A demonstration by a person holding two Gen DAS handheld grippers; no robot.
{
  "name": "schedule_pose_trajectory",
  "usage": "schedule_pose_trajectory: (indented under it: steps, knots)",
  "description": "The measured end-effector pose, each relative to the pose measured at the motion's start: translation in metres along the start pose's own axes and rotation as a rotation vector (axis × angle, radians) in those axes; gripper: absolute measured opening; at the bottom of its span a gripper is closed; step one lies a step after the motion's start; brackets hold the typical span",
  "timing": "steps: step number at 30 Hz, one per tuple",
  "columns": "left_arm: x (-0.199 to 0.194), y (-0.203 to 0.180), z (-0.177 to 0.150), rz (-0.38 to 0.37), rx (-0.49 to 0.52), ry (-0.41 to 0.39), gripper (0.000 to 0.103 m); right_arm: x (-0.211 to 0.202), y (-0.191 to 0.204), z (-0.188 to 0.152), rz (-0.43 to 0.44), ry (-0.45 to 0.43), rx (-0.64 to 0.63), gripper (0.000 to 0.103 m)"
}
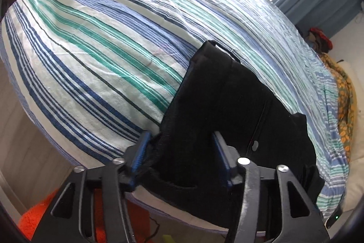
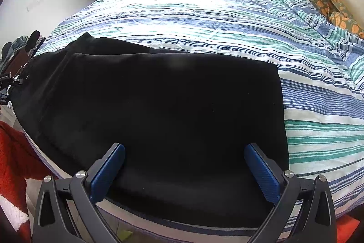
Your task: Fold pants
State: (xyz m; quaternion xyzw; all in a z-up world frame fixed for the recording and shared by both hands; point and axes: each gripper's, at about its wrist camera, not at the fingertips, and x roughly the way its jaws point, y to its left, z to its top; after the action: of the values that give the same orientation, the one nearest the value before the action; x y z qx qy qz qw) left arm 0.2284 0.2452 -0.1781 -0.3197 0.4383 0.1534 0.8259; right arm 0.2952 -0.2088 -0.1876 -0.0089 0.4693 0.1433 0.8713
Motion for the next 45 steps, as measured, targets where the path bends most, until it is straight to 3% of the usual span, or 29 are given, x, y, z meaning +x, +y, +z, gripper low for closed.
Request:
schedule_pose_trajectory:
  steps: [1, 6, 14, 19, 21, 24, 26, 27, 29, 31, 34, 36, 38, 39, 41, 44, 45]
  knots:
    - [-0.005, 0.001, 0.002, -0.017, -0.002, 0.004, 0.030, 0.000, 0.000, 0.000, 0.000, 0.000, 0.000, 0.103]
    - [-0.054, -0.042, 0.001, -0.034, 0.152, -0.031, 0.021, 0.002, 0.001, 0.002, -0.002, 0.004, 0.007, 0.103]
    - [-0.134, -0.180, -0.027, -0.267, 0.459, -0.082, 0.021, 0.001, 0.001, 0.002, -0.003, 0.004, 0.009, 0.103]
    - [-0.108, -0.282, -0.085, -0.352, 0.665, -0.011, 0.021, 0.002, 0.001, 0.002, -0.003, 0.003, 0.007, 0.103]
    - [-0.082, -0.315, -0.120, -0.336, 0.736, 0.042, 0.023, 0.001, 0.001, 0.003, -0.004, 0.001, 0.005, 0.103]
    - [-0.038, -0.351, -0.171, -0.295, 0.837, 0.159, 0.039, 0.000, 0.001, 0.002, -0.001, -0.003, 0.001, 0.103]
    - [-0.024, -0.365, -0.196, -0.250, 0.893, 0.208, 0.039, -0.002, 0.001, 0.001, 0.002, -0.004, -0.003, 0.103]
    - [-0.026, -0.367, -0.204, -0.244, 0.911, 0.216, 0.039, -0.003, 0.000, 0.000, 0.003, -0.005, -0.004, 0.103]
    - [-0.043, -0.372, -0.206, -0.282, 0.928, 0.209, 0.049, -0.005, -0.002, -0.001, 0.004, -0.006, -0.007, 0.103]
    - [-0.068, -0.373, -0.193, -0.299, 0.931, 0.136, 0.073, -0.005, -0.004, -0.001, 0.020, -0.009, -0.002, 0.103]
    - [-0.093, -0.362, -0.154, -0.265, 0.900, 0.006, 0.076, -0.006, -0.006, -0.001, 0.031, -0.009, -0.002, 0.103]
    - [-0.089, -0.345, -0.122, -0.210, 0.828, -0.029, 0.076, -0.009, -0.008, 0.000, 0.043, -0.010, 0.009, 0.103]
    - [-0.070, -0.321, -0.099, -0.093, 0.764, -0.055, 0.070, -0.012, -0.012, 0.001, 0.056, -0.017, 0.034, 0.103]
    - [-0.057, -0.308, -0.094, -0.041, 0.742, -0.050, 0.062, -0.013, -0.013, 0.002, 0.059, -0.019, 0.046, 0.103]
    - [-0.025, -0.286, -0.097, 0.030, 0.717, 0.008, 0.053, -0.014, -0.016, 0.002, 0.061, -0.024, 0.067, 0.103]
    - [0.008, -0.280, -0.145, 0.061, 0.805, 0.065, 0.039, -0.021, -0.021, 0.005, 0.052, -0.061, 0.090, 0.103]
    - [0.013, -0.284, -0.165, 0.084, 0.857, 0.046, 0.027, -0.026, -0.022, 0.006, 0.048, -0.091, 0.100, 0.103]
